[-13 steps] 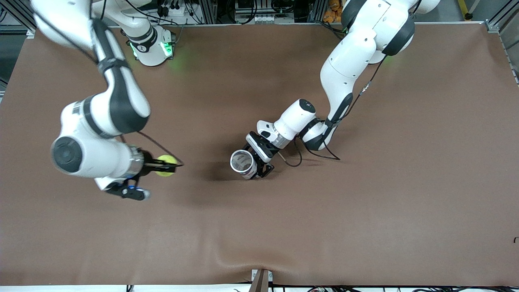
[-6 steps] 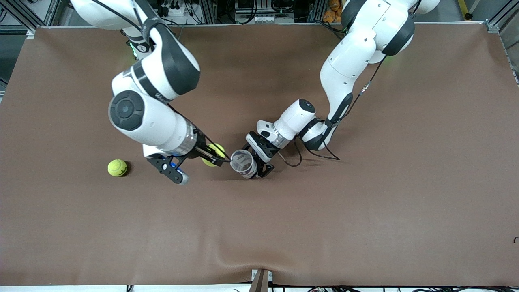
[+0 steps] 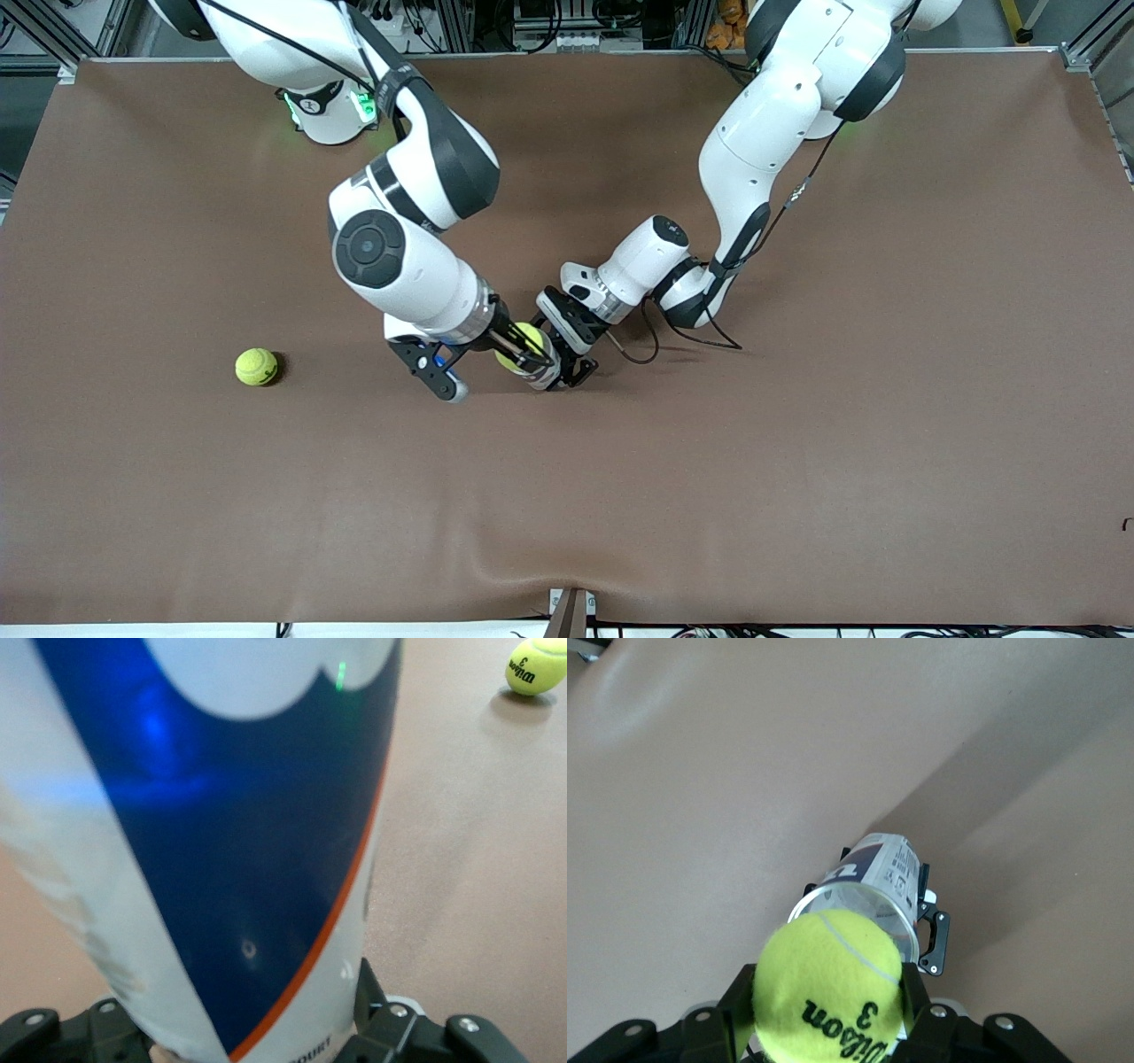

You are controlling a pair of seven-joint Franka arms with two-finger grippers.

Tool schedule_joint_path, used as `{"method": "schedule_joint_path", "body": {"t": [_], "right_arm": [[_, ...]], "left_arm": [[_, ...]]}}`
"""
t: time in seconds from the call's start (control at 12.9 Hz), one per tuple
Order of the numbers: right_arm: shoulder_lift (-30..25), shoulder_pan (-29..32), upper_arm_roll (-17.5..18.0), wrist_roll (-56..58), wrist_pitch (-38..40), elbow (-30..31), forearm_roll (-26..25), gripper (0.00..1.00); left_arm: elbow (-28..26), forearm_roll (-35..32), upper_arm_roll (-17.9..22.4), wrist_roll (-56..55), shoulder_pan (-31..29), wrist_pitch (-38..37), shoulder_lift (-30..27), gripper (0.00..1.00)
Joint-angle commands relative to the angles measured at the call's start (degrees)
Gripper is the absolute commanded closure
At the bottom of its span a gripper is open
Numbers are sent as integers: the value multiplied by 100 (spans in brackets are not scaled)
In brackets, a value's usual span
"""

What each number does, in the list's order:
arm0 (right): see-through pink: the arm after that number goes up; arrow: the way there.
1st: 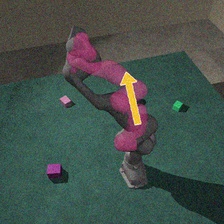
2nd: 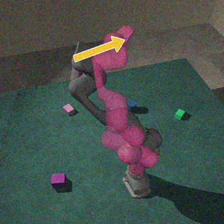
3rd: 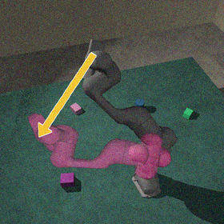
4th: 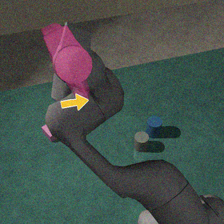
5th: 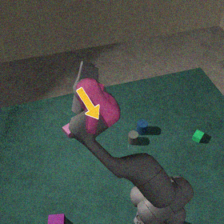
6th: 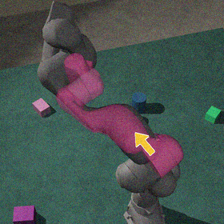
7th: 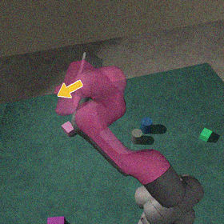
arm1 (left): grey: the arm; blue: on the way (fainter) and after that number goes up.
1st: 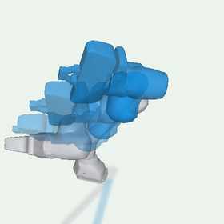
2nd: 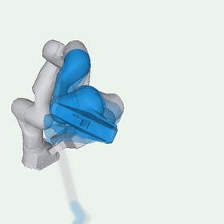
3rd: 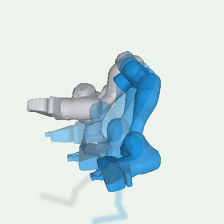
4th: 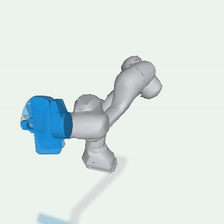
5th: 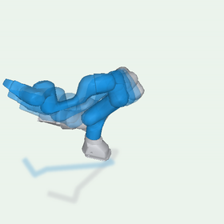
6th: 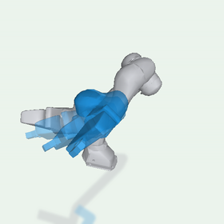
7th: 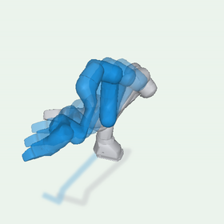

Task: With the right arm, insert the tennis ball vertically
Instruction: 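Carry the tennis ball with the right gripper to the tube opening, then drop the ball into the tube and open the right gripper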

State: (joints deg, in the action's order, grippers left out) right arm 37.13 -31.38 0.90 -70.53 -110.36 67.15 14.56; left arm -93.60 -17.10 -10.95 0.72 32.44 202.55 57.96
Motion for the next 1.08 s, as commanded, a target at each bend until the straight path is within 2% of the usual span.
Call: {"method": "schedule_joint_path", "body": {"t": [0.0, 0.31, 0.39, 0.46, 0.54, 0.7, 1.01], "right_arm": [[75, -8, -64, -101, 76, -211, 82, 88], [206, -26, -72, -171, -133, -185, 65, 85], [267, -34, -64, -171, -222, -185, 65, 82], [303, -34, -72, -145, -240, -185, 65, 73], [312, -43, -72, -119, -223, -185, 38, 1], [268, -105, -72, -92, -57, -202, -155, 0], [198, -79, -64, -101, 506, -273, -155, 0]], "left_arm": [[53, 49, 31, -10, 52, 118, 31, 17], [35, 31, 31, -10, 52, 118, 40, 17], [26, 23, 31, -10, 52, 118, 40, 17], [26, 23, 31, -10, 52, 118, 40, 17], [26, 23, 31, -10, 52, 118, 40, 17], [26, 14, 31, -10, 52, 118, 40, 17], [-9, 5, 31, -1, 52, 118, 49, 17]]}}
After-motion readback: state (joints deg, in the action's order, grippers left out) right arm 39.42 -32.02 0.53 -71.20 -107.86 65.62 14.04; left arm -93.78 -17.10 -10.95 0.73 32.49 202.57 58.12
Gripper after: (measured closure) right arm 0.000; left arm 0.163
